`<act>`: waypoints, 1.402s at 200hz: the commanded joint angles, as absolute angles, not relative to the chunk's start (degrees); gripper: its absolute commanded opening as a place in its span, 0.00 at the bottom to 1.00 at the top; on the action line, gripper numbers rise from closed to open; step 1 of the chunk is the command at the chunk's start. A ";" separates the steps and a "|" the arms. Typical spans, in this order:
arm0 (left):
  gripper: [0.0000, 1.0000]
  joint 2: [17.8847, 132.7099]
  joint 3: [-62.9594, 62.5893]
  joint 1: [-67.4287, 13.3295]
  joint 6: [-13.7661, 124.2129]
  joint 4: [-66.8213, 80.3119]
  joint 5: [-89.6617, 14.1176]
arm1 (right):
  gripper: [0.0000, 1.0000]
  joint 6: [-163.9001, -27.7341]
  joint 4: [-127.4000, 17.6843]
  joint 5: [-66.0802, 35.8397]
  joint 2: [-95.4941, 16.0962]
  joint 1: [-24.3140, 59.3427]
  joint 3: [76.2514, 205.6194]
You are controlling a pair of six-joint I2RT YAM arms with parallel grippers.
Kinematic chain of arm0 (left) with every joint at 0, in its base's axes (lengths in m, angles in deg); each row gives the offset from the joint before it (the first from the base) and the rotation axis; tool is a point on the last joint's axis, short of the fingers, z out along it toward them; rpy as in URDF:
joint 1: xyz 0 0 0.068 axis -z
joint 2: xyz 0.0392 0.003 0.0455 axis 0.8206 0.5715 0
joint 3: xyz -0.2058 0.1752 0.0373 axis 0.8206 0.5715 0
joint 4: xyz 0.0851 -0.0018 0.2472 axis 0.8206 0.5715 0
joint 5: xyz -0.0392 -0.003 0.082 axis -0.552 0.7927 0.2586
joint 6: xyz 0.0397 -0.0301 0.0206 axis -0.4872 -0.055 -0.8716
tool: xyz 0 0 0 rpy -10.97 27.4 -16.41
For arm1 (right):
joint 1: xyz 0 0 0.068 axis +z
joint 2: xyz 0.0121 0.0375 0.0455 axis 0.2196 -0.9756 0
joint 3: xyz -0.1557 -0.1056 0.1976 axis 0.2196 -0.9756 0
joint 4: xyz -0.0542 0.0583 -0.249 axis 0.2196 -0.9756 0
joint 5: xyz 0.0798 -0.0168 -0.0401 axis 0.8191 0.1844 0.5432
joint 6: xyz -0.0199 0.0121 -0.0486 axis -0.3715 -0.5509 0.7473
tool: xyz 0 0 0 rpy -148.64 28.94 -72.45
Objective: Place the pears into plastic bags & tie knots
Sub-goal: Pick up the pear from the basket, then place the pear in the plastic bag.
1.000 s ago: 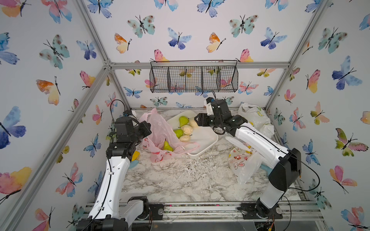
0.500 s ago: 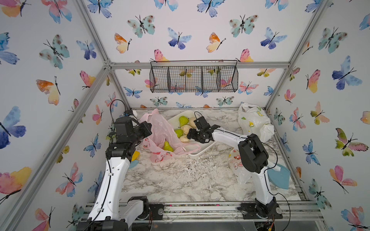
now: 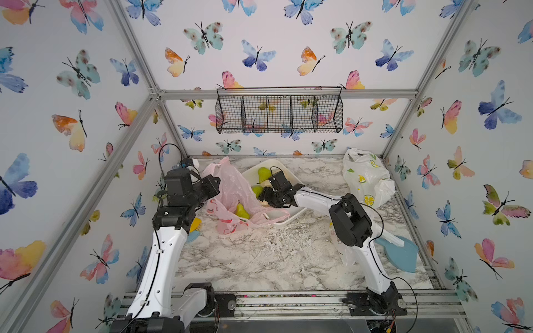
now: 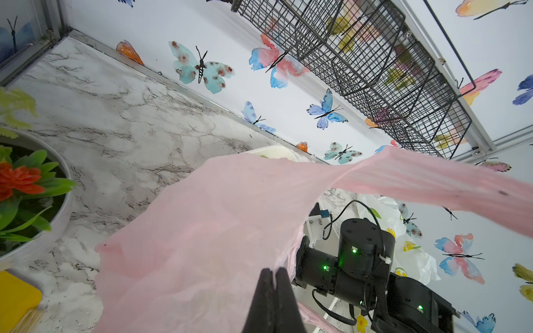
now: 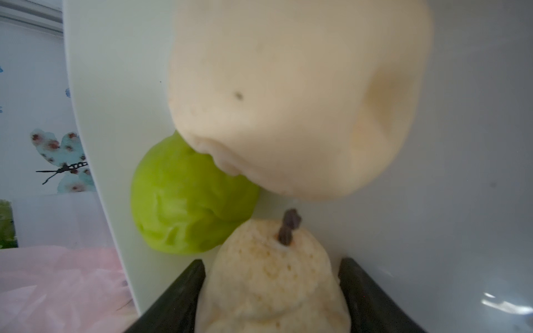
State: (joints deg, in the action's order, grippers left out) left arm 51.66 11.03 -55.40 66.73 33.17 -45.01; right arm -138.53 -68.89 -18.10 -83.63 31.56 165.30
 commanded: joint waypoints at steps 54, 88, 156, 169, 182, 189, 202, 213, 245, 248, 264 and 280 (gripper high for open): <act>0.00 50.99 10.97 -55.06 66.13 31.83 -46.14 | 0.42 -126.67 -65.02 -21.52 -66.66 28.57 151.57; 0.00 52.18 10.07 -53.91 66.55 31.77 -46.81 | 0.35 -117.24 -68.77 -37.26 -53.86 30.03 149.15; 0.00 53.66 10.41 -51.68 67.10 30.11 -46.14 | 0.37 -124.63 -55.80 -24.35 -59.12 42.14 153.55; 0.00 53.51 10.51 -51.68 66.92 30.23 -45.97 | 0.41 -126.93 -54.31 -24.12 -62.77 43.71 155.30; 0.00 53.24 10.73 -51.66 66.83 30.55 -45.93 | 0.42 -127.73 -54.31 -25.19 -66.06 44.26 157.19; 0.00 53.13 10.88 -51.65 66.77 30.56 -45.82 | 0.42 -127.54 -54.40 -25.57 -67.87 44.31 158.35; 0.00 52.82 11.37 -51.68 66.73 30.61 -45.70 | 0.45 -126.00 -57.04 -26.74 -70.83 44.40 161.59; 0.00 52.78 11.72 -51.63 66.42 30.66 -45.58 | 0.50 -123.71 -59.37 -27.57 -72.92 44.53 164.01; 0.00 52.95 12.20 -51.71 65.87 30.54 -45.50 | 0.82 -117.43 -67.61 -27.96 -75.22 44.53 169.98; 0.00 52.95 12.27 -51.65 65.88 30.45 -45.45 | 0.84 -116.98 -67.90 -27.82 -74.85 44.57 170.00; 0.00 53.19 12.26 -51.64 65.72 30.24 -45.36 | 0.90 -114.72 -68.34 -29.51 -71.27 44.44 167.95; 0.00 53.39 12.10 -51.65 65.48 30.26 -45.36 | 0.90 -112.36 -68.67 -33.40 -66.13 44.19 164.32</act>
